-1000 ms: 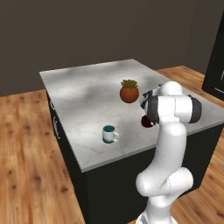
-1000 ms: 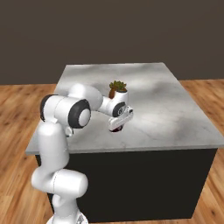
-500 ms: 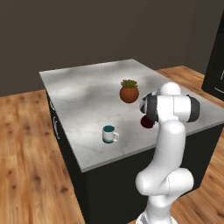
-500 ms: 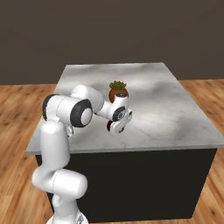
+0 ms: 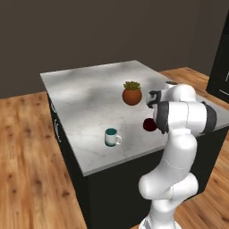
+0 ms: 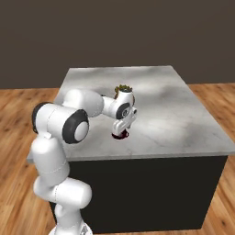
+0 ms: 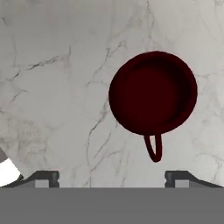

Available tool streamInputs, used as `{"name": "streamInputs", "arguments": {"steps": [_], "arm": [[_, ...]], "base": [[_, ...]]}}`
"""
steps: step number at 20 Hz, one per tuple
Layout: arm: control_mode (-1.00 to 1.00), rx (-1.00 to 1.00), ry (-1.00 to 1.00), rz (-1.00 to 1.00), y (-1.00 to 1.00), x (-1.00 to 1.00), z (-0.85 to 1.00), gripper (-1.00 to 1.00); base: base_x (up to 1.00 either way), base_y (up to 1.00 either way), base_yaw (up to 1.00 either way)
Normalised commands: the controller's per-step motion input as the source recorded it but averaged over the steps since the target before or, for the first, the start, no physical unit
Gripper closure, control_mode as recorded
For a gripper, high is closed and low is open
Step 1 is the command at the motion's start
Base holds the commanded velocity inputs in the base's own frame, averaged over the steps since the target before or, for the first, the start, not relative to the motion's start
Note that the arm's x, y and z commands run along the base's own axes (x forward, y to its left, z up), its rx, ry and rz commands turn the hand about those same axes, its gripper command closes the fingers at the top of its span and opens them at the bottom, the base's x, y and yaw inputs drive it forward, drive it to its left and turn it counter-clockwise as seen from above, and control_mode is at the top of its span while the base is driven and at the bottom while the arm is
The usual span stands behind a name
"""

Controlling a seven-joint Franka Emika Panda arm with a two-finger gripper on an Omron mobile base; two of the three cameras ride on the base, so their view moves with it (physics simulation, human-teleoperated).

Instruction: Clear the mugs and bowl far away from the sink.

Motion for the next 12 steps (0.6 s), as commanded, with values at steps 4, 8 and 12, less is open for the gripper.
{"name": "streamInputs", "arguments": {"steps": [4, 8, 12], "arm": [[-1.0, 0.0, 0.0, 0.0, 0.19, -0.63, 0.65, -1.0], [-1.0, 0.0, 0.0, -0.03, 0.09, -0.64, 0.39, -1.0], [1.0, 0.0, -0.01, -0.01, 0.0, -0.56, 0.04, -1.0]], "base": [[0.0, 0.0, 0.0], [0.0, 0.0, 0.0], [-0.23, 0.01, 0.0]]}}
